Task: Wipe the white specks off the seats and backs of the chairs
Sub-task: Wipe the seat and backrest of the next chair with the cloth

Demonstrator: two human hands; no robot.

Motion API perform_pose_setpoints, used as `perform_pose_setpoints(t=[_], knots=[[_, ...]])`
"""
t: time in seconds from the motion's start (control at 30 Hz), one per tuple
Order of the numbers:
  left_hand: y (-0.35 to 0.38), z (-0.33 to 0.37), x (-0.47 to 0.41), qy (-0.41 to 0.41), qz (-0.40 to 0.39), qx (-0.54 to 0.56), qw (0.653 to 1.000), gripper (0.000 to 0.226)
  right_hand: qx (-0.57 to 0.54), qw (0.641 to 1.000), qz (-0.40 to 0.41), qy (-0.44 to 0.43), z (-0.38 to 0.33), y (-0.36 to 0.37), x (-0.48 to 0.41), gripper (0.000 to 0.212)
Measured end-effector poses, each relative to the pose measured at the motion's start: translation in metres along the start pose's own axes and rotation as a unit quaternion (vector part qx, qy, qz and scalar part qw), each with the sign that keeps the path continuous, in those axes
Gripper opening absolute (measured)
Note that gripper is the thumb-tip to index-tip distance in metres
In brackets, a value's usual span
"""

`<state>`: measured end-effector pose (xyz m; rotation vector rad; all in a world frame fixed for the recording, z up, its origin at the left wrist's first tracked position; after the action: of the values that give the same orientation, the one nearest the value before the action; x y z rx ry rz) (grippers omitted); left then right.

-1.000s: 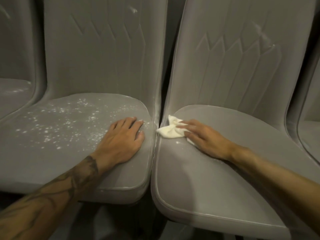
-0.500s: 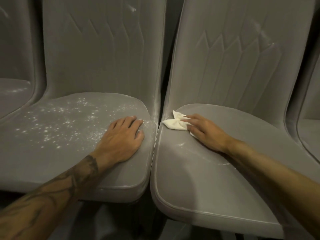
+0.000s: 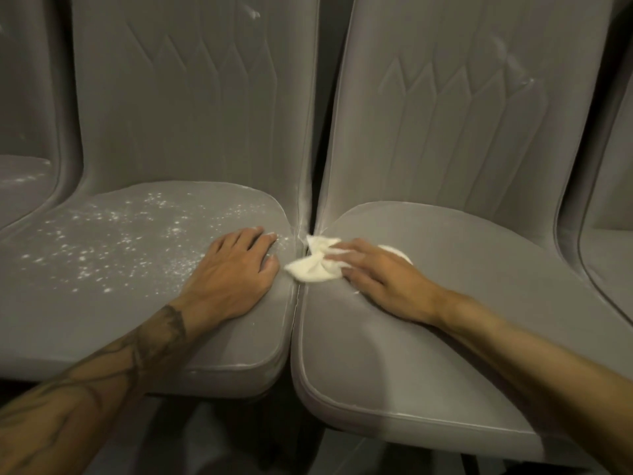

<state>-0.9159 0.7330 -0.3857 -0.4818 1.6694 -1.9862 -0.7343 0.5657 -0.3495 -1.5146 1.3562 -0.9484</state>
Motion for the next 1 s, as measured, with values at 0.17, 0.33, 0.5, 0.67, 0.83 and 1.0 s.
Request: perform_pose_setpoints(t=[0.17, 0.33, 0.5, 0.67, 0.83, 1.0], knots=[[0.0, 0.001, 0.001, 0.001, 0.003, -0.003, 1.0, 0.052, -0.014, 0.999, -0.042, -0.033, 0.008, -0.003, 0.018, 0.038], [-0.001, 0.001, 0.002, -0.003, 0.008, -0.01, 1.0, 0.049, -0.002, 0.999, 0.0, 0.046, 0.007, -0.007, -0.009, 0.039], [-0.001, 0.001, 0.003, 0.0, 0.001, -0.007, 1.0, 0.049, -0.014, 0.997, -0.05, -0.064, -0.011, 0.008, 0.022, 0.038], [-0.002, 0.002, 0.003, -0.005, -0.002, -0.01, 1.0, 0.05, -0.018, 0.998, -0.014, 0.061, 0.011, -0.011, -0.012, 0.038], [-0.002, 0.002, 0.002, -0.009, -0.01, -0.019, 1.0, 0.062, 0.008, 0.998, -0.035, -0.047, -0.027, 0.012, 0.018, 0.038], [-0.002, 0.002, 0.003, -0.004, -0.011, -0.016, 1.0, 0.063, -0.022, 0.999, -0.022, 0.041, 0.013, -0.009, 0.014, 0.038]])
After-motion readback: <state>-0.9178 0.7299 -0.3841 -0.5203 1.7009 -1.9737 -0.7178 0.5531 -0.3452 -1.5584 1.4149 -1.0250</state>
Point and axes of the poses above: each hand's wrist, its own x-axis away from the middle knuckle, its own y-axis out of the palm, z = x × y, the point moved 4 cm from there along -x, towards the middle knuckle, and after that the axes turned 12 degrees about -z, right-handed, at the moved point
